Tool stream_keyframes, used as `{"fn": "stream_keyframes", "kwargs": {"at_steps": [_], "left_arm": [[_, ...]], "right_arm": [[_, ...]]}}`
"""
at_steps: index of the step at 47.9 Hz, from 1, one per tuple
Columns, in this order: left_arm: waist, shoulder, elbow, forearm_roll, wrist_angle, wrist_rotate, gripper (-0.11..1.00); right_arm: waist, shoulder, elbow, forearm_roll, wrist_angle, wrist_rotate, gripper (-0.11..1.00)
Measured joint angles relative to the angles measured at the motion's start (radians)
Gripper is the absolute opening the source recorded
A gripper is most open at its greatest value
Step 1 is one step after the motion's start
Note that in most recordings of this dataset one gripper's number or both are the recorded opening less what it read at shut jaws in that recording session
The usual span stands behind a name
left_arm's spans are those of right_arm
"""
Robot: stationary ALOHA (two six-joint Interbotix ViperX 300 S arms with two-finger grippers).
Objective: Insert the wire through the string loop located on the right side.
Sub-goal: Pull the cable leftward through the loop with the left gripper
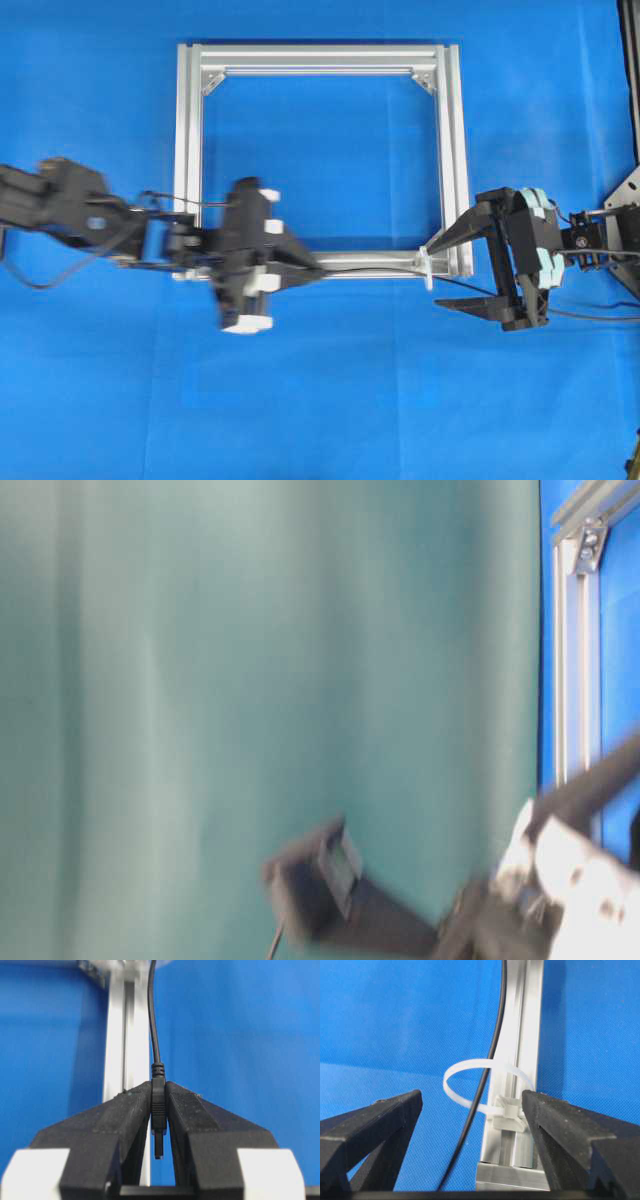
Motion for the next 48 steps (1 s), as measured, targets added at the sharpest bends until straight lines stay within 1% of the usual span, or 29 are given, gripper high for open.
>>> {"fn": "stream_keyframes", "kwargs": {"at_steps": [8, 19, 38, 48], "left_arm": [[-0.012, -0.101, 0.149, -0.002, -0.037, -0.002, 0.08], [-0.025, -0.204, 0.31, 0.0, -0.078, -0.002, 0.08], [-0.037, -0.397, 0.534, 0.0, -0.109, -0.006, 0.08], [-0.058, -0.491, 0.624, -0.002, -0.107, -0.011, 0.08]], "right_arm": [[0.0, 0.0, -0.002, 0.0, 0.002, 0.002, 0.94], [0.0, 0.0, -0.006, 0.0, 0.012, 0.002, 0.94], [0.0, -0.002, -0.008, 0.0, 0.026, 0.0, 0.94], [0.0, -0.002, -0.008, 0.0, 0.026, 0.0, 0.94]]}}
